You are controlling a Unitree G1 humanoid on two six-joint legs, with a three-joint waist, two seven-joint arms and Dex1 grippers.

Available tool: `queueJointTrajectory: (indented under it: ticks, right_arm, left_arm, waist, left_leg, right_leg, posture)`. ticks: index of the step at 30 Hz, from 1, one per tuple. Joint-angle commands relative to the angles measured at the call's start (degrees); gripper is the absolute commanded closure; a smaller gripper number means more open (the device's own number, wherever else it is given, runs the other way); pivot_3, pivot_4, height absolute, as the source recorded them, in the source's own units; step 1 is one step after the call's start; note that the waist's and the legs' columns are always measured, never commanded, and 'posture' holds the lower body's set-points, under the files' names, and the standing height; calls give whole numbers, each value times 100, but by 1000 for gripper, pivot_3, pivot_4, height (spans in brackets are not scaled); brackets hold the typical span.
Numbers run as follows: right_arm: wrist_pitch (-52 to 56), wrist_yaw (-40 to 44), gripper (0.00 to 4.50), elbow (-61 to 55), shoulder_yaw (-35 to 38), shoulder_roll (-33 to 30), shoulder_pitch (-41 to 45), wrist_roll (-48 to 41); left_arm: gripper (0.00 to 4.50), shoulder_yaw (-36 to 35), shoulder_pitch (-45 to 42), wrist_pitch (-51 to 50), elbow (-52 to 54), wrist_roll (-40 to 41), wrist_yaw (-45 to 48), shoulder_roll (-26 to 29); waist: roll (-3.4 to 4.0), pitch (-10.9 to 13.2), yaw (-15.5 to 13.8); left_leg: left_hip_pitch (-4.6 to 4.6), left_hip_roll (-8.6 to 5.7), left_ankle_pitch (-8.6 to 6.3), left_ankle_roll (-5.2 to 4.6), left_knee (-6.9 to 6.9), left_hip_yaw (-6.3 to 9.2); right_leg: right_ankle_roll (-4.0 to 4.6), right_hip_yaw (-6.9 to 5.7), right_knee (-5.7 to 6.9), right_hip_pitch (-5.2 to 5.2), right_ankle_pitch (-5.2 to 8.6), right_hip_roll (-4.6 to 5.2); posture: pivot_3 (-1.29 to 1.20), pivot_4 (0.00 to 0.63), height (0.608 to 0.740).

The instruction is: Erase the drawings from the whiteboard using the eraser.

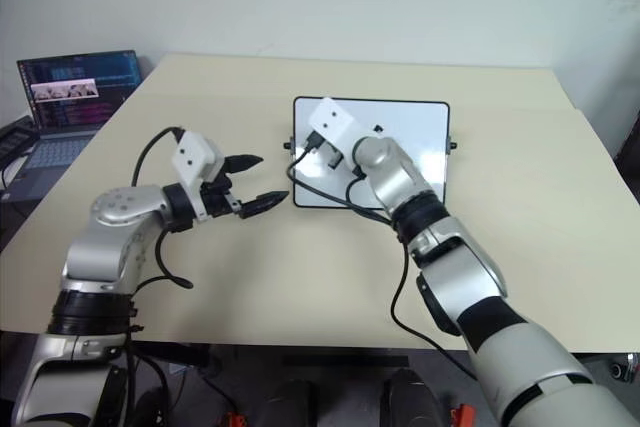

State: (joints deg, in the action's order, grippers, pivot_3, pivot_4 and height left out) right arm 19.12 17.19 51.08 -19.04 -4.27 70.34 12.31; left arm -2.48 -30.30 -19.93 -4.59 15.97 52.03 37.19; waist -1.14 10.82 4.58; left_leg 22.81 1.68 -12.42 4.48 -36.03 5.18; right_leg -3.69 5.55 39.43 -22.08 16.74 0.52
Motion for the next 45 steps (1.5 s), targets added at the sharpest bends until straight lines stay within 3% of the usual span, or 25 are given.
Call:
queueJointTrajectory:
  ticks: [1, 10, 22, 30, 39, 42, 45]
  right_arm:
    - [142, -225, 3544, 403, 182, -304, -38, 147]
    - [235, 227, 3544, 91, -102, -155, -282, 223]
    - [720, 1048, 3545, -935, -951, 171, -1325, 748]
    - [756, 1002, 3545, -1087, -775, 22, -1261, 775]
    - [2174, 2589, 3545, -4530, -12, -738, -1577, -293]
    - [2367, 2770, 3545, -5284, 164, -1188, -1813, -488]
    - [2402, 2852, 3545, -5654, 332, -1727, -2034, -550]
  left_arm:
    - [0, -21, -154, 48, 108, 60, 39, -6]
    - [0, -22, -179, 45, 102, 47, 78, 16]
    - [0, -36, -202, 12, 166, 46, 86, 38]
    - [0, -31, -216, 5, 181, 55, 99, 45]
    - [0, -73, -396, -129, 239, 175, 360, 246]
    - [0, -6, -421, -150, 348, 120, 397, 336]
    - [0, 8, -469, -173, 463, 114, 422, 386]
  waist:
    - [0, 0, 0]
    - [0, 0, 8]
    - [-8, -8, 91]
    - [-9, -9, 90]
    - [-2, 2, 7]
    - [-2, 1, 9]
    - [-3, 1, 7]
  left_leg:
    - [0, 0, 0, 0, 0, 0]
    - [0, 0, 1, -1, 1, 0]
    - [-12, 7, 1, -1, 9, -2]
    - [-16, 7, 5, -7, 8, -1]
    - [57, 6, 2, -3, 21, 20]
    - [129, 6, 2, -2, 29, 28]
    - [134, 6, -8, 8, 38, 32]
  right_leg:
    - [0, 0, 0, 0, 0, 0]
    - [-2, 0, -1, 0, 1, 0]
    - [-7, 5, 0, 1, 4, -10]
    - [-8, 5, -2, 4, 2, -10]
    - [11, -18, -44, -40, -12, -7]
    - [20, -28, -41, -116, -15, -6]
    - [26, -38, -45, -120, 5, -1]
  posture:
    - [0, 150, 740]
    - [0, 150, 740]
    - [0, 150, 740]
    - [0, 150, 740]
    - [0, 150, 740]
    - [0, 150, 740]
    - [0, 150, 740]
